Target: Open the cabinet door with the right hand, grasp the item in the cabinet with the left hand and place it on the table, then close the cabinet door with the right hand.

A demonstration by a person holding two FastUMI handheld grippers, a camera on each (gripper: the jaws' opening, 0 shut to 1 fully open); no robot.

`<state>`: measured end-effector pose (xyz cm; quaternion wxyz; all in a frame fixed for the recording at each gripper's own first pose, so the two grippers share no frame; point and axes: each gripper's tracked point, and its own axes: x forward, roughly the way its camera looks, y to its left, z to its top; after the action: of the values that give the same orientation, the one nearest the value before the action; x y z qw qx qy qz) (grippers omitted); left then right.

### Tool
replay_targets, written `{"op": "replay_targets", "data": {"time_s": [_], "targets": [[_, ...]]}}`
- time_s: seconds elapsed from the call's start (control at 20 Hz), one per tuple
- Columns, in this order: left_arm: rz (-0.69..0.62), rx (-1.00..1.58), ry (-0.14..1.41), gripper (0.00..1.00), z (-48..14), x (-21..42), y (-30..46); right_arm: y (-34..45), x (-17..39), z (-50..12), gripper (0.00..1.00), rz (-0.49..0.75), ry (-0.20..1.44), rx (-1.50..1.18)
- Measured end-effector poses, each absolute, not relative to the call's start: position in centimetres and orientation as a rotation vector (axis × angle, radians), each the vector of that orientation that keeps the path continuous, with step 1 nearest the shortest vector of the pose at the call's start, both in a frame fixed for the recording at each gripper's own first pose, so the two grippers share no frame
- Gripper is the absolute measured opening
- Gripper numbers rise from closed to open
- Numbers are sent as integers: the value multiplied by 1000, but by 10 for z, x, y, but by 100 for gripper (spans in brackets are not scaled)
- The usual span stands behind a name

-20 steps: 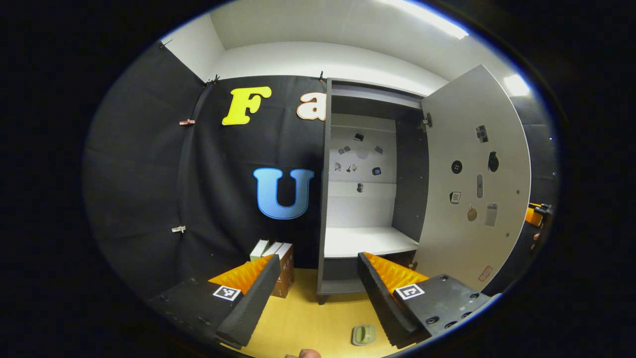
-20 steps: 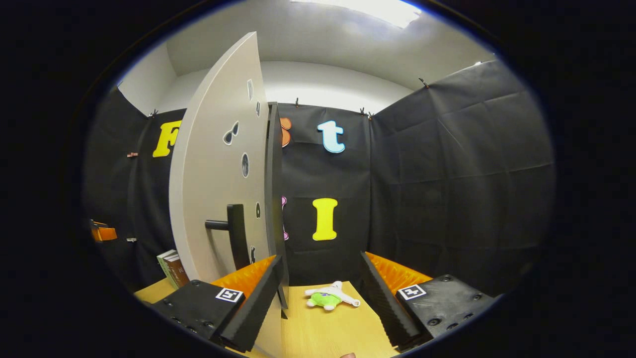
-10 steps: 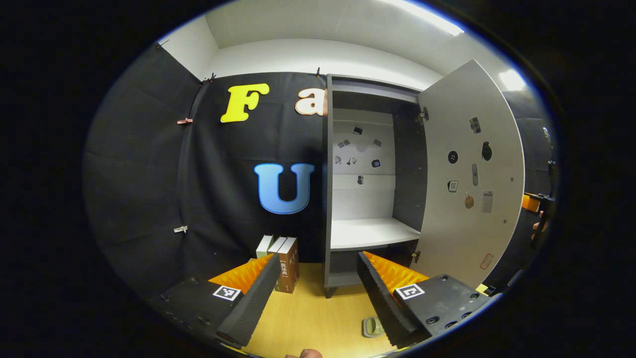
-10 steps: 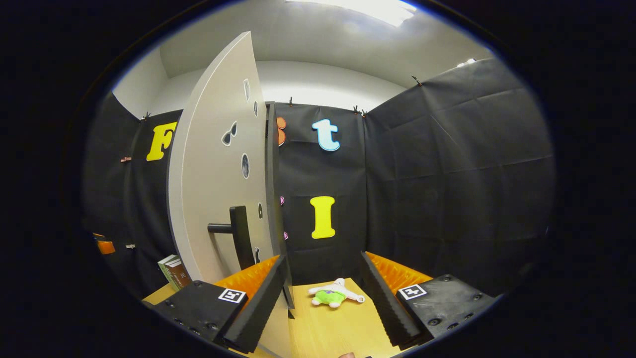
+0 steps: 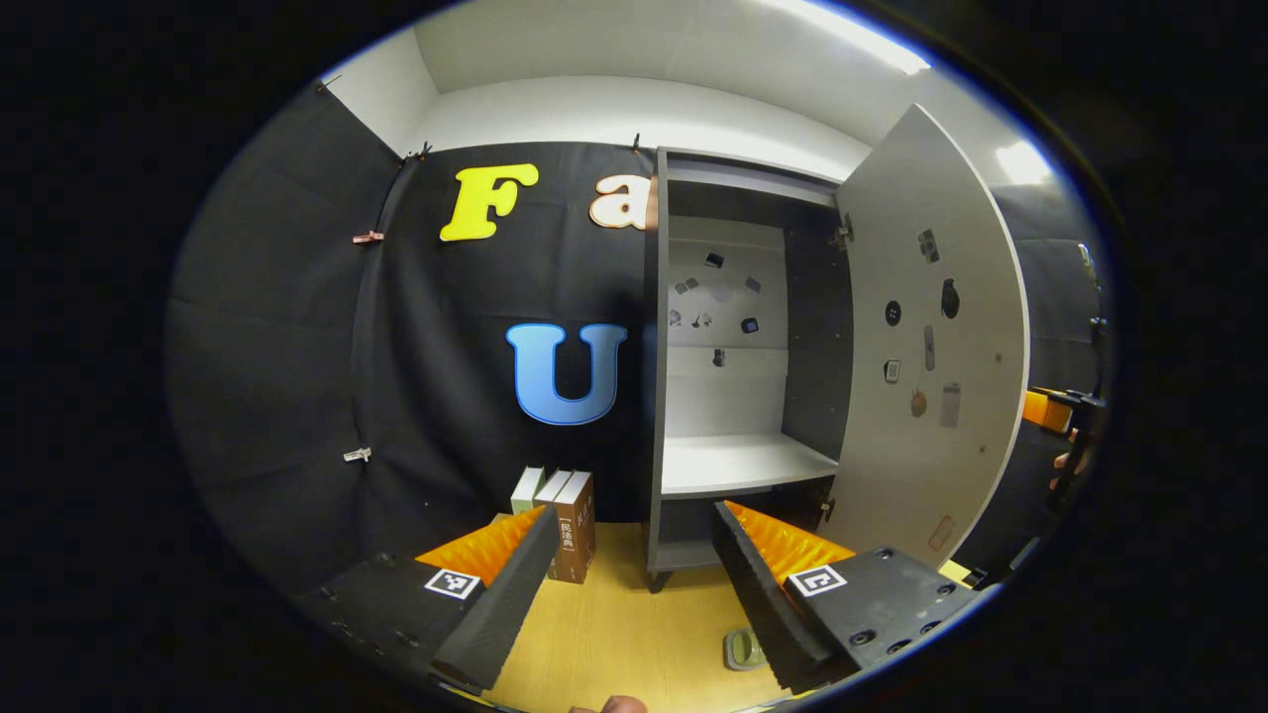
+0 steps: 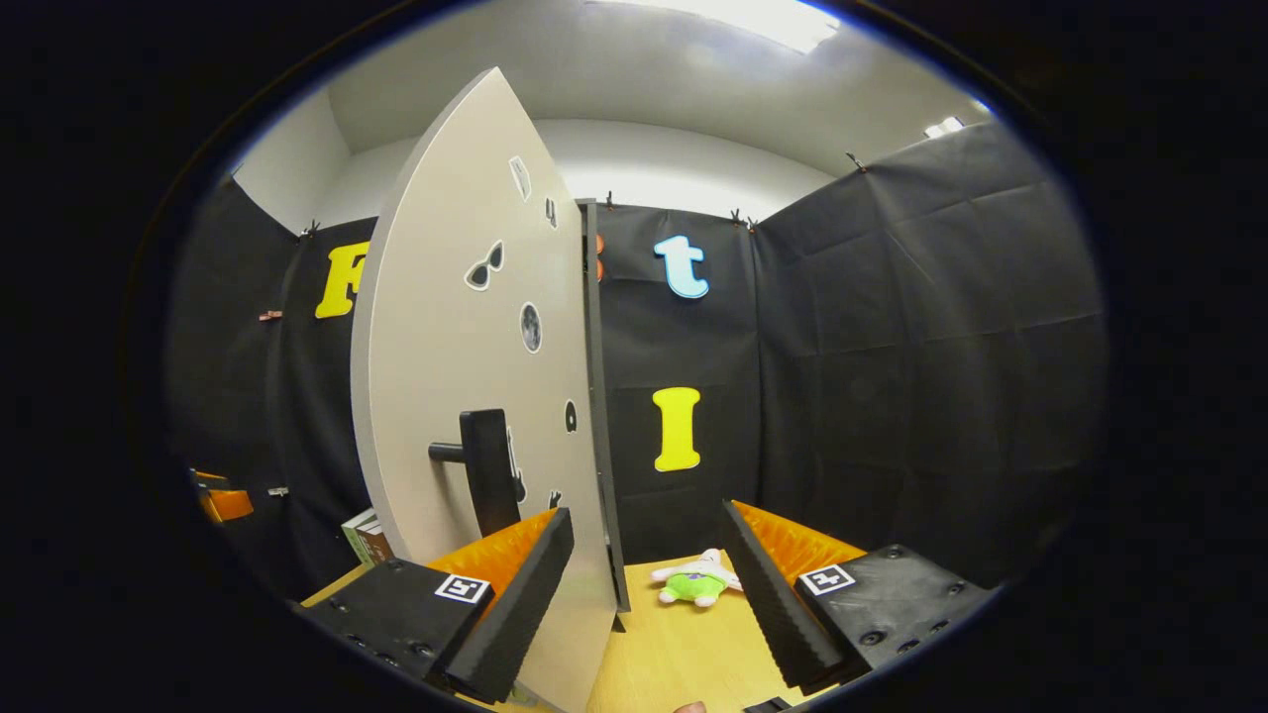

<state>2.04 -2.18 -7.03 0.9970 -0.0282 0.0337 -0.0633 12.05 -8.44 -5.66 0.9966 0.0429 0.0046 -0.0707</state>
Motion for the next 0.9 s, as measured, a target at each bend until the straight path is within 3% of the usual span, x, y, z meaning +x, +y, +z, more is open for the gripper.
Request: {"op": "replay_targets", "data": {"time_s": [0.9], "targets": [[-113,-55,83,97,-80,29,-6,104,176,-68,97,182,32,144]]}}
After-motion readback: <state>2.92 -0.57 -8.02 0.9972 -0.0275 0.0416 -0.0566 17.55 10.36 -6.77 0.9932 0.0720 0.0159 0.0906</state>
